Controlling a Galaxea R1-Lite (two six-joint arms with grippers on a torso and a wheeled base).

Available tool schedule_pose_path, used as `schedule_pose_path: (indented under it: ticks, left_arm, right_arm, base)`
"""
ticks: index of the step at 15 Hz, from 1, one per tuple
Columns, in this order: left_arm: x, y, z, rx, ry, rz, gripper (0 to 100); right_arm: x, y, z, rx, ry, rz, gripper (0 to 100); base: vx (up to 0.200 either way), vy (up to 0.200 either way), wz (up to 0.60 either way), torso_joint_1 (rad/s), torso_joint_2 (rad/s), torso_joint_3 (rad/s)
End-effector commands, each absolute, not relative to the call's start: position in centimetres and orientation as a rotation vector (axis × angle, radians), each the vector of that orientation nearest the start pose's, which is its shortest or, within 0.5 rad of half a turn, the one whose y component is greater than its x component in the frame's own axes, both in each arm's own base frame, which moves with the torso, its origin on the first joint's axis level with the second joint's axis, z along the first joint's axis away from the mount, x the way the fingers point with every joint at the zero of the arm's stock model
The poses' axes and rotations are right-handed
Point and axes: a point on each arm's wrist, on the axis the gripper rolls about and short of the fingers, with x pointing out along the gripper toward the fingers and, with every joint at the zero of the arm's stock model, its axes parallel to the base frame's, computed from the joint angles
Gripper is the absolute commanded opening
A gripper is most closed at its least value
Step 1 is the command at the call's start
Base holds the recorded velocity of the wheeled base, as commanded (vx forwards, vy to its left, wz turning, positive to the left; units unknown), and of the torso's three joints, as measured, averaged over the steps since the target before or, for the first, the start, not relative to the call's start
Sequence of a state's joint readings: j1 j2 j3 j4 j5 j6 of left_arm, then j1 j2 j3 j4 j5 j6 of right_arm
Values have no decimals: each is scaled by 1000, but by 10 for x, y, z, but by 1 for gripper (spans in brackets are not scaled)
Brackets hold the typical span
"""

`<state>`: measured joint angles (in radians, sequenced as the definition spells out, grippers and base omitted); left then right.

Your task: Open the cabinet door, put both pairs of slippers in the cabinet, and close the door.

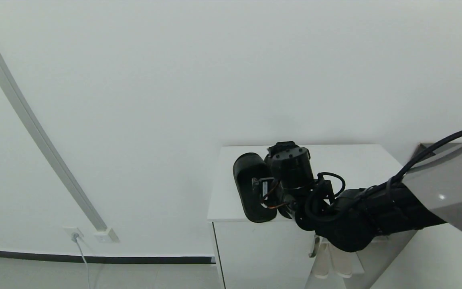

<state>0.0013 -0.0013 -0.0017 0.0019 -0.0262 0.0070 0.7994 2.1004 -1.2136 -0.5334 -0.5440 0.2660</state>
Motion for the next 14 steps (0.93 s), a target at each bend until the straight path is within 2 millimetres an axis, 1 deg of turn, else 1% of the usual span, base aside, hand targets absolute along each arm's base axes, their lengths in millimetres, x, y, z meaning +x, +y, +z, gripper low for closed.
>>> schedule_pose_path:
  ticks: [1,3,4,6,9,12,14]
  left_arm:
    - [-23,-1,76,6,0,-25,0]
    - [-23,-1,76,6,0,-25,0]
    - [-23,-1,76,6,0,-25,0]
    - [-23,-1,76,6,0,-25,0]
    - [-23,-1,76,5,0,-25,0]
    - [-23,-1,76,5,0,-25,0]
    - [-23,-1,76,5,0,-25,0]
  right_arm:
    - [312,297,115,30,309,207,100]
    - [326,299,110,26,298,190,100]
    - [330,299,109,25,294,189,100]
    - [352,300,106,20,265,164,100]
    - [372,301,108,23,233,167,100]
    - [381,301,105,30,223,156,100]
    - [384,300,104,32,222,152,100]
  base:
    - [0,0,0,0,0,0]
    - [0,0,0,0,0,0]
    - [0,0,0,0,0,0]
    - [0,0,0,0,0,0]
    - [0,0,0,0,0,0]
    - [0,0,0,0,0,0]
    - [0,0,0,0,0,0]
